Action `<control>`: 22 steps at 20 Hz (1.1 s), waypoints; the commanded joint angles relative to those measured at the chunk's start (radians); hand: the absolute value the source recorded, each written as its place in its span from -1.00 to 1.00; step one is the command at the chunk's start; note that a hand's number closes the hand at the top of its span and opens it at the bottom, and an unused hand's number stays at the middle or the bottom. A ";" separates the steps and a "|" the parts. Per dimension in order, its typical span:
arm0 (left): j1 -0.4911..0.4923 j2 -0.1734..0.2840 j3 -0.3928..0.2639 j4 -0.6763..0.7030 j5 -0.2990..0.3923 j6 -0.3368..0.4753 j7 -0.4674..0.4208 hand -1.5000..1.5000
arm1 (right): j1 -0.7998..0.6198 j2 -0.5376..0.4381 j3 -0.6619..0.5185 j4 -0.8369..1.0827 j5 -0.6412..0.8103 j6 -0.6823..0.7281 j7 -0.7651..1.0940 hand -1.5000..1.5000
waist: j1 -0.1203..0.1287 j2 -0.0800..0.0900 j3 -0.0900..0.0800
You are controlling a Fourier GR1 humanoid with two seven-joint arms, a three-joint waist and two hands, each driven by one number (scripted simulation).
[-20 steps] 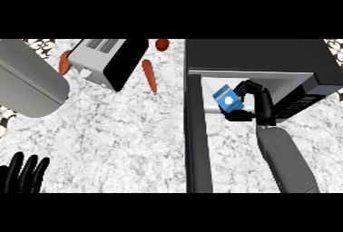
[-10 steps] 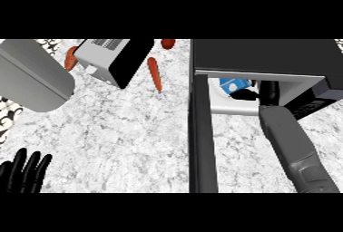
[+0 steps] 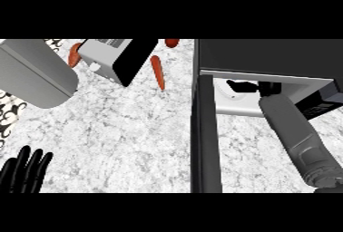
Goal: Pick up the milk, place it into the microwave and close the microwave
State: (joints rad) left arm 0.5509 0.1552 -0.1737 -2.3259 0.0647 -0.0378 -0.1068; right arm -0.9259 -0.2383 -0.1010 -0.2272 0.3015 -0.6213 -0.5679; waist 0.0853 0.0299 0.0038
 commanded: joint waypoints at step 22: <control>0.055 -0.015 -0.085 -0.073 -0.107 0.007 0.034 -1.00 | -0.055 -0.028 -0.089 0.073 -0.038 -0.007 -0.102 -1.00 | -0.025 -0.009 -0.001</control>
State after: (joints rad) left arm 0.5852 0.1354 -0.2416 -2.3450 -0.0324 -0.0329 -0.1122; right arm -0.9927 -0.2372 -0.1703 -0.1415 0.2770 -0.6343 -0.6295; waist 0.0641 0.0225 0.0029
